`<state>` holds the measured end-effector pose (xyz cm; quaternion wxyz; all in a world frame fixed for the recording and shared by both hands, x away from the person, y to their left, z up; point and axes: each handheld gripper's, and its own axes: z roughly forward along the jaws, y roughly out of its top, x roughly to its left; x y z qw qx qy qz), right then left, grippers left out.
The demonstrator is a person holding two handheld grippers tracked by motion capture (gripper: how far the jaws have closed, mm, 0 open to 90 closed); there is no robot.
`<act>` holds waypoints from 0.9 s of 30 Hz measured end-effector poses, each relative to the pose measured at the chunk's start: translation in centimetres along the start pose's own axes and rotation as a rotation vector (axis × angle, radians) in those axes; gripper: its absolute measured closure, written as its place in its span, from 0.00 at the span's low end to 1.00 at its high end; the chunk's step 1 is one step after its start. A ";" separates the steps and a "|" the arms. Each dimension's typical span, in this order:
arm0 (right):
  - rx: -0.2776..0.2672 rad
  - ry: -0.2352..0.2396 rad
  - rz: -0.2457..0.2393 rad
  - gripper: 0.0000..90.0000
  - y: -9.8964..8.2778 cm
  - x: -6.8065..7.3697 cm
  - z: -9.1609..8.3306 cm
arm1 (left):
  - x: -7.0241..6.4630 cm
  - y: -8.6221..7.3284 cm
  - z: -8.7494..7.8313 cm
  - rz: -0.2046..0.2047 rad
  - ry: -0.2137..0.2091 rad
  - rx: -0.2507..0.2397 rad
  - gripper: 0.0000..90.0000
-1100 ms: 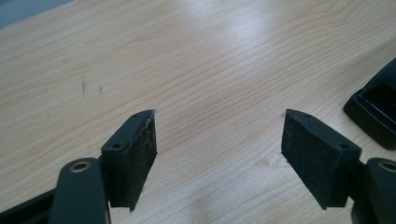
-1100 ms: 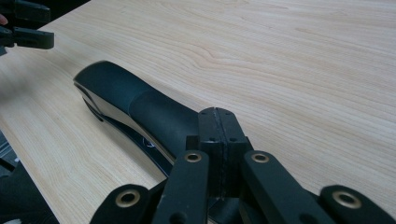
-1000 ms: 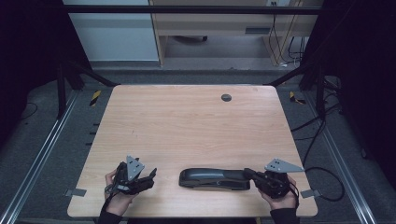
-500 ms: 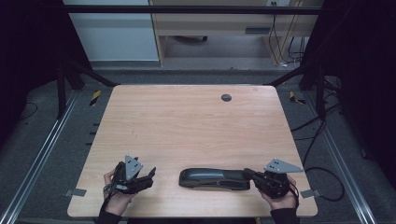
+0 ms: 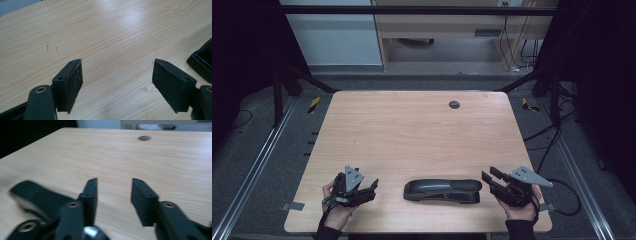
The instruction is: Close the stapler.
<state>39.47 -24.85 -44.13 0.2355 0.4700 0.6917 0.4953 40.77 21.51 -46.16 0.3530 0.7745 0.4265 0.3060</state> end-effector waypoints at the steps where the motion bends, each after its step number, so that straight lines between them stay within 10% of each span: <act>1: -0.006 -0.014 0.004 0.57 0.0 -0.3 -0.1 | 0.1 0.0 0.0 -0.001 -0.002 0.000 0.26; 10: 0.068 -0.138 0.052 0.45 -1.5 -3.6 0.2 | 0.7 -0.2 0.4 -0.003 -0.005 -0.004 0.21; 27: 0.210 -0.174 0.029 0.34 -3.5 -7.0 1.2 | 4.0 -1.3 1.3 -0.050 0.040 0.014 0.16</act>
